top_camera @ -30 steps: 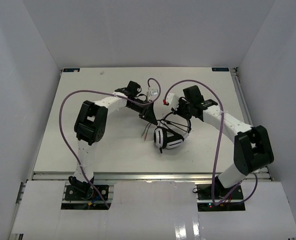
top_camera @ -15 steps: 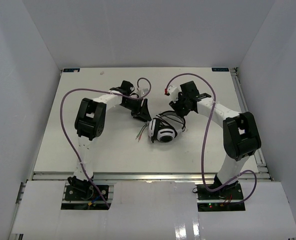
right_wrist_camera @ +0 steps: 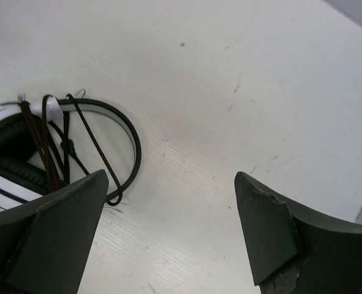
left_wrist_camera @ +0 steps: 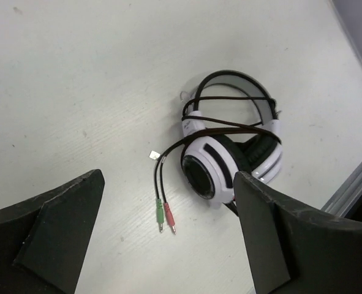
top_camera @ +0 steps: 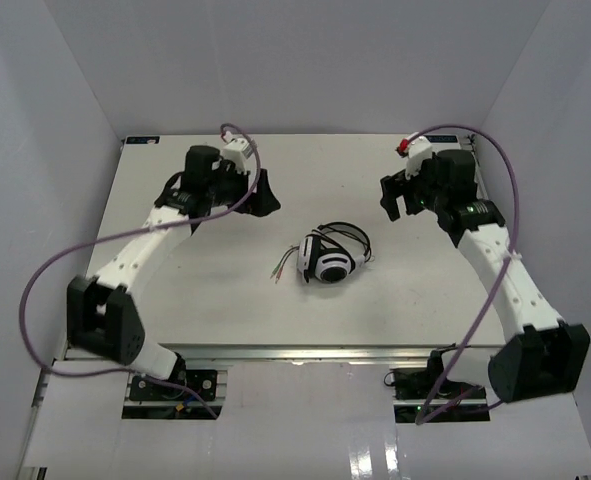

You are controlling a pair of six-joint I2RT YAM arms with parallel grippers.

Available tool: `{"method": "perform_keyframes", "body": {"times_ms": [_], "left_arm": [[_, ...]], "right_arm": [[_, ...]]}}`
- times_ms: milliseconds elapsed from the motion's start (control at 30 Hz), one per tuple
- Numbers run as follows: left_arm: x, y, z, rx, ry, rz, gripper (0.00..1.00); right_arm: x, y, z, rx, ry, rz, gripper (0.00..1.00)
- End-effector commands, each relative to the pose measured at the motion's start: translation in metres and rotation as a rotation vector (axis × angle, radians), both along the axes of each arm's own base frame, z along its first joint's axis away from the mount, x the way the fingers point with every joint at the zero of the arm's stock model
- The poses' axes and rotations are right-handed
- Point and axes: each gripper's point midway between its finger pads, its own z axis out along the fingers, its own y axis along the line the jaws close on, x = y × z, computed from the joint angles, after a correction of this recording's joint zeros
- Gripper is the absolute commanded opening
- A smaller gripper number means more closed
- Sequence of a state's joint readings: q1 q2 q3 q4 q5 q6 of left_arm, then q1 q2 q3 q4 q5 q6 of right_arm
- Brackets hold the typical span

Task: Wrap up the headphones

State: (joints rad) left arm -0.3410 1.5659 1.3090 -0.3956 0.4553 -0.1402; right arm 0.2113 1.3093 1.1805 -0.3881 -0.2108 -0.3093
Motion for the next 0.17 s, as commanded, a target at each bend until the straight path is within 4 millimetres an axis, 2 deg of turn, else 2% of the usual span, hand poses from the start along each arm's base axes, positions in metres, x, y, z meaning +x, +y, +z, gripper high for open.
{"method": "perform_keyframes", "body": {"times_ms": [0, 67, 100, 133], "left_arm": [[-0.036, 0.018, 0.046, -0.145, -0.232, 0.086, 0.98], [-0.075, 0.021, 0.052, -0.269, -0.284, 0.074, 0.98], [-0.085, 0.023, 0.052, -0.295, -0.289, 0.077, 0.98], [-0.100, 0.028, 0.052, -0.330, -0.295, 0.087, 0.98]], "right_arm": [[-0.022, -0.027, 0.032, 0.128, -0.108, -0.254, 0.90], [-0.035, -0.034, 0.042, 0.144, -0.174, -0.276, 0.90], [-0.042, -0.037, 0.053, 0.154, -0.215, -0.284, 0.90], [-0.046, -0.039, 0.053, 0.156, -0.225, -0.291, 0.90]]}}
